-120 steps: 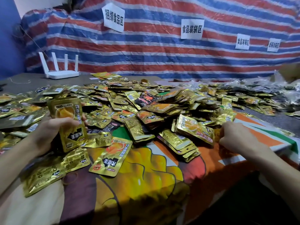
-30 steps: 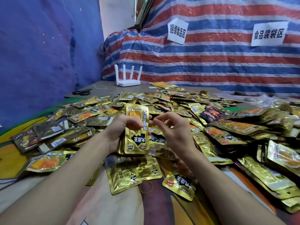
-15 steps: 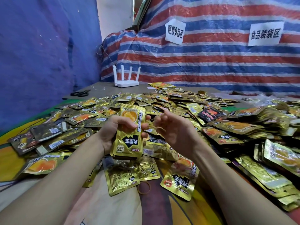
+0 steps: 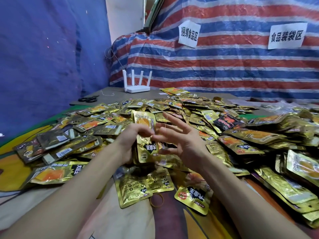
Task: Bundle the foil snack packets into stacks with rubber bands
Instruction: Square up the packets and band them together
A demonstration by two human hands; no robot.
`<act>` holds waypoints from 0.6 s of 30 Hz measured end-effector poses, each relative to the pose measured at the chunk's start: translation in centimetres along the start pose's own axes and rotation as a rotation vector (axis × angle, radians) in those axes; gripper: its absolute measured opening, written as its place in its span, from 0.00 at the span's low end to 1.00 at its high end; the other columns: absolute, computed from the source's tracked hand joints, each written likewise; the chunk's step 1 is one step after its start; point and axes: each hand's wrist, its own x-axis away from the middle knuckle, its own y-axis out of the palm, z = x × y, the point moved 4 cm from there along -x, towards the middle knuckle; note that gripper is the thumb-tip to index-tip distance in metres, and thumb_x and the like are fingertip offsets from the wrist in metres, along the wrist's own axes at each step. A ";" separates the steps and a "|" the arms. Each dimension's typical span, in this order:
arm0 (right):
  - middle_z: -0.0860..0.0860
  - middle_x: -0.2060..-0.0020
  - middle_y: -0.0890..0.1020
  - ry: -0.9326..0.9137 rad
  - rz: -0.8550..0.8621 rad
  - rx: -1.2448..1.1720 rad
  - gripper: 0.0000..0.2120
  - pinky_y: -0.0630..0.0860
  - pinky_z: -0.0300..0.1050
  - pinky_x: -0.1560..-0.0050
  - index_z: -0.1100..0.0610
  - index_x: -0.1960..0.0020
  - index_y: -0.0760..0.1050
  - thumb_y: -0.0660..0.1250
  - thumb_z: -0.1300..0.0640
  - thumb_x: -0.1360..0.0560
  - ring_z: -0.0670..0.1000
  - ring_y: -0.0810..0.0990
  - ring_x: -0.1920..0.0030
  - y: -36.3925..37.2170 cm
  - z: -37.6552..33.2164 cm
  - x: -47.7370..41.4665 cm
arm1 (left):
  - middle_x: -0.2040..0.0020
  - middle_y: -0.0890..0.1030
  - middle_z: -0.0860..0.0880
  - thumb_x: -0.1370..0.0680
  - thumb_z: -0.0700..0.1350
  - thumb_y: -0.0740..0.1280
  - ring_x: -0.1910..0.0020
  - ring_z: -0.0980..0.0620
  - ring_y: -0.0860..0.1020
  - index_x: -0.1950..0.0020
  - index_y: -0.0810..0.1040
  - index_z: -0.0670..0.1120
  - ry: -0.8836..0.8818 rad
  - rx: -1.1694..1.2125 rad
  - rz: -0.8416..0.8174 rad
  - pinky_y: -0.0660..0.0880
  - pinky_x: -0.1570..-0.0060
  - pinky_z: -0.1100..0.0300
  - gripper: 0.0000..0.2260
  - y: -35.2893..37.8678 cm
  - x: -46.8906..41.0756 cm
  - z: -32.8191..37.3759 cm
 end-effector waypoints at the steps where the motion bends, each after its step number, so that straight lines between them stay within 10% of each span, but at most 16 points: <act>1: 0.56 0.37 0.82 -0.009 0.029 0.087 0.30 0.84 0.53 0.62 0.47 0.33 0.78 0.80 0.59 0.33 0.59 0.86 0.45 -0.1 0.1 0.0 | 0.61 0.82 0.45 0.36 0.39 0.70 0.61 0.46 0.81 0.62 0.83 0.41 0.070 -0.019 0.130 0.80 0.56 0.55 0.05 -0.4 -0.1 0.1; 7: 0.47 0.36 0.77 -0.025 0.106 0.464 0.37 0.85 0.58 0.53 0.43 0.30 0.73 0.83 0.53 0.35 0.48 0.83 0.44 1.3 0.7 0.4 | 0.65 0.80 0.39 0.29 0.32 0.68 0.68 0.42 0.81 0.65 0.83 0.40 0.373 0.274 0.347 0.81 0.65 0.47 0.07 -0.1 -0.2 0.9; 11: 0.36 0.41 0.75 -0.141 0.144 0.650 0.40 0.73 0.28 0.43 0.46 0.28 0.70 0.84 0.51 0.36 0.29 0.75 0.44 2.9 0.6 0.5 | 0.61 0.84 0.40 0.28 0.38 0.73 0.63 0.40 0.83 0.61 0.86 0.42 0.406 0.320 0.354 0.82 0.62 0.47 0.03 0.5 -0.2 1.0; 15: 0.48 0.40 0.79 -0.144 0.166 0.427 0.42 0.79 0.53 0.36 0.53 0.28 0.67 0.82 0.67 0.36 0.43 0.82 0.42 3.6 1.3 0.4 | 0.56 0.85 0.41 0.30 0.44 0.73 0.58 0.41 0.85 0.59 0.86 0.42 0.238 0.465 0.129 0.83 0.55 0.46 0.06 1.1 -0.5 0.7; 18: 0.49 0.43 0.81 -0.144 0.218 0.399 0.41 0.82 0.50 0.42 0.53 0.31 0.69 0.83 0.66 0.38 0.44 0.84 0.47 3.0 1.0 0.3 | 0.59 0.86 0.42 0.31 0.44 0.71 0.59 0.43 0.86 0.64 0.87 0.43 0.218 0.487 0.016 0.83 0.60 0.50 0.07 1.8 -0.6 0.4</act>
